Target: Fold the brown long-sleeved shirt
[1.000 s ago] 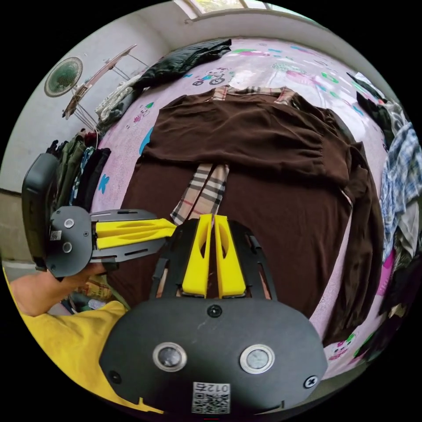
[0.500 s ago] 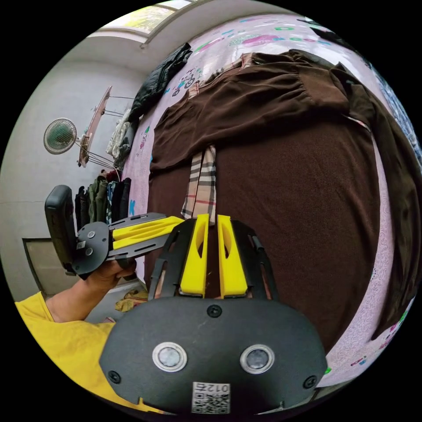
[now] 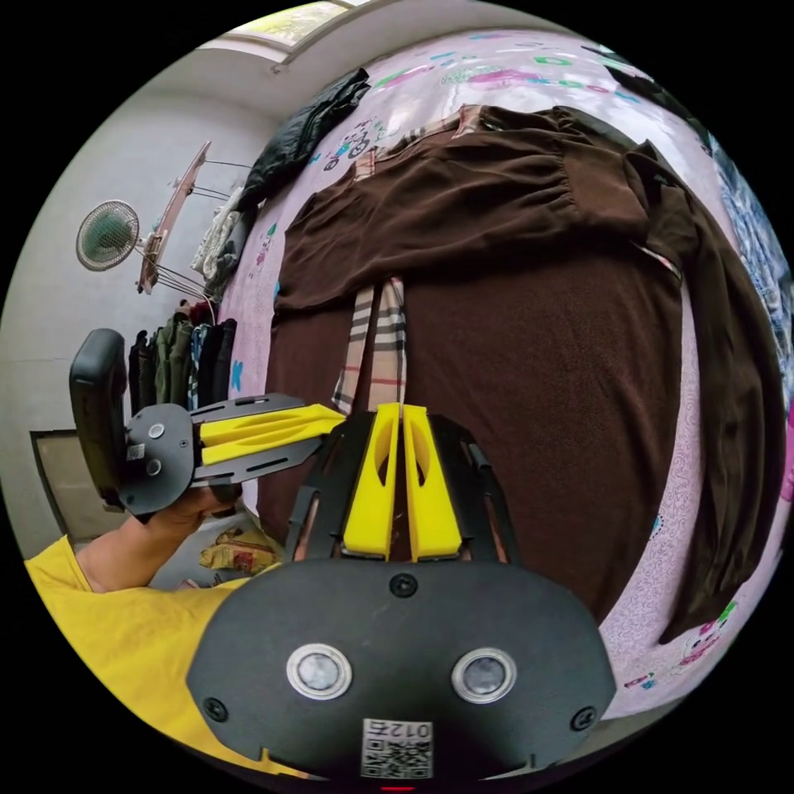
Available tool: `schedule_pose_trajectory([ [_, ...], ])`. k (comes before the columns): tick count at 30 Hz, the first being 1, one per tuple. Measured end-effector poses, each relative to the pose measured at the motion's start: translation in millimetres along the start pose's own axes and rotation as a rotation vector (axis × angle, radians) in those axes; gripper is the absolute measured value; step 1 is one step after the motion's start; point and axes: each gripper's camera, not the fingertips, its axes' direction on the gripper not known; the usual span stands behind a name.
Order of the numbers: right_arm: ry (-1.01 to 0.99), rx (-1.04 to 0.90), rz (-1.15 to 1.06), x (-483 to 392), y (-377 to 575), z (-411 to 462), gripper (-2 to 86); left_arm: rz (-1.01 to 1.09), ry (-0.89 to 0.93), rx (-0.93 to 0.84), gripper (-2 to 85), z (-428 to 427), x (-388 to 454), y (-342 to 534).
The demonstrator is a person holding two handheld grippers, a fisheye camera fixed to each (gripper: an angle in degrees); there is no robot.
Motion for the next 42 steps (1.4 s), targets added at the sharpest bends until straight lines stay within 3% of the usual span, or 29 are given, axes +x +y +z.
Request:
schedule_pose_trajectory([
  [7, 0.071, -0.025, -0.006, -17.5, -5.4, 9.6, 0.4, 0.013, 0.021, -0.016, 0.2, 5.4, -8.1, -0.8],
  [15, 0.145, 0.041, -0.028, -38.8, 1.5, -17.0, 0.8, -0.058, 0.212, 0.069, 0.4, -1.1, -43.2, 37.0],
  [24, 0.244, -0.027, 0.026, -61.7, -5.5, -2.3, 1.3, -0.109, 0.153, 0.134, 0.2, -7.9, -64.6, 9.1],
  [28, 0.256, 0.089, -0.147, -101.6, 1.2, -17.7, 1.6, -0.036, 0.083, 0.103, 0.2, -2.5, -48.6, -1.6],
  [34, 0.399, 0.001, -0.352, -142.9, -0.3, 28.2, 2.0, -0.029, 0.067, 0.082, 0.3, 11.6, -41.2, 1.6],
  [42, 0.413, 0.014, -0.262, -134.4, -2.9, 31.8, 1.0, -0.028, 0.099, 0.085, 0.3, 14.2, -42.3, 4.0],
])
